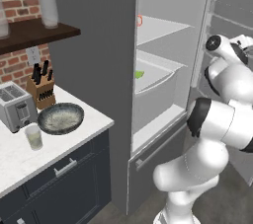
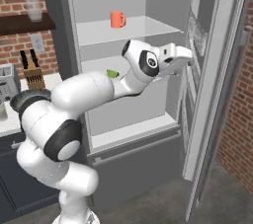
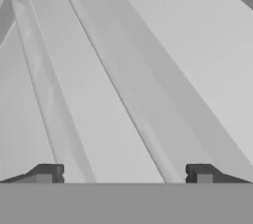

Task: Grab a lemon wedge from the fridge and one ice cube from the ice bowl, and put them in the glass of lemonade.

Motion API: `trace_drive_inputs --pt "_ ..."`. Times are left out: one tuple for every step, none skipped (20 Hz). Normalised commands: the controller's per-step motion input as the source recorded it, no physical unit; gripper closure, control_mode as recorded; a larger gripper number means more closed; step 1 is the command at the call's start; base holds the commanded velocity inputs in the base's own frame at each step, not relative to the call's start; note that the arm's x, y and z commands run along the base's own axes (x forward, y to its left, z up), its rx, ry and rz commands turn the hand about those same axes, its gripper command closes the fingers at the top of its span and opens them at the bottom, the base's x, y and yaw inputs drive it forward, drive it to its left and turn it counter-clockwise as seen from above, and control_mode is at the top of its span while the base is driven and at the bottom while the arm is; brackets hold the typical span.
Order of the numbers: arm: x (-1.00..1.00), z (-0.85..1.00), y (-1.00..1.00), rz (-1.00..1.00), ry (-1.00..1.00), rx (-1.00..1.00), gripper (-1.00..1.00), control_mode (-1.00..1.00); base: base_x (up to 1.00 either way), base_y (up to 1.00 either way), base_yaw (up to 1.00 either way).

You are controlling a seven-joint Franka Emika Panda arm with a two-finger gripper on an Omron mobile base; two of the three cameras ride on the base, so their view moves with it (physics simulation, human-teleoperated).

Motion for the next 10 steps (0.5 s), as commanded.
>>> trace_drive_inputs --pt "0.0 0.0 -0.81 0.0 0.0 0.01 -1.0 -1.0 0.0 0.0 0.0" --pt "0.0 0.0 -0.71 0.0 0.0 0.01 -1.0 -1.0 0.0 0.0 0.0" --pt "0.0 0.0 -0.61 0.0 0.0 0.03 -1.0 -1.0 0.0 0.0 0.0" --pt "0.0 0.0 -0.44 0.0 0.0 0.05 -1.0 -1.0 0.0 0.0 0.0" --pt "-0.11 0.05 -0.16 0.0 -0.01 0.06 -1.0 -1.0 0.0 0.0 0.0" --pt "-0.29 0.13 0.0 0.0 -0.02 0.07 -1.0 -1.0 0.0 0.0 0.0" --pt "-0.37 0.22 0.0 0.0 -0.05 0.05 -1.0 -1.0 0.0 0.0 0.0" --pt "-0.41 0.29 0.16 0.0 -0.08 0.04 -1.0 -1.0 0.0 0.0 0.0" --pt "-0.41 0.37 0.26 0.0 -0.09 0.02 -1.0 -1.0 0.0 0.0 0.0" --pt "-0.43 0.36 0.35 0.0 -0.09 0.01 -1.0 -1.0 0.0 0.0 0.0"
